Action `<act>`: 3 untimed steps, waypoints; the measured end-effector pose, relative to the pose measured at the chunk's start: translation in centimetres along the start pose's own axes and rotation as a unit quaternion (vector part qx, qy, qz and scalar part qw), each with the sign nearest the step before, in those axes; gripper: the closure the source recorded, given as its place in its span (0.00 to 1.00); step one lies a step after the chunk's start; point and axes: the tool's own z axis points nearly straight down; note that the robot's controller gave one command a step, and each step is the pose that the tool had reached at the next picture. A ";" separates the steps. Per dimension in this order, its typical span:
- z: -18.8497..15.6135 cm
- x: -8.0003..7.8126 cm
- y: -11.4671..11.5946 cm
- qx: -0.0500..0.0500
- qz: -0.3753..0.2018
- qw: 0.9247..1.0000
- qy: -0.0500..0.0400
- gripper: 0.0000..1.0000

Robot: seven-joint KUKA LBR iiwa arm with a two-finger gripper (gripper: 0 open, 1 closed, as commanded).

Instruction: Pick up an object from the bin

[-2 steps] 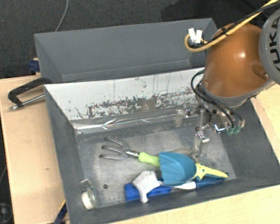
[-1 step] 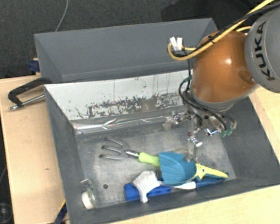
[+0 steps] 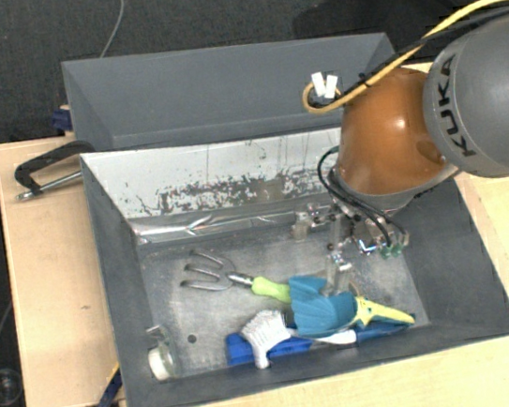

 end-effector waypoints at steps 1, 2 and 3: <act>1.1 -0.1 -1.6 -0.001 -0.086 0.996 0.001 0.00; 2.5 -0.1 -2.2 0.000 -0.178 0.984 0.001 0.00; 4.1 -1.7 -1.5 0.001 -0.113 0.994 0.001 0.00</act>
Offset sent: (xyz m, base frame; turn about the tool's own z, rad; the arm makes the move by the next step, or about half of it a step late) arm 0.0040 -0.0272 -0.0631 0.1650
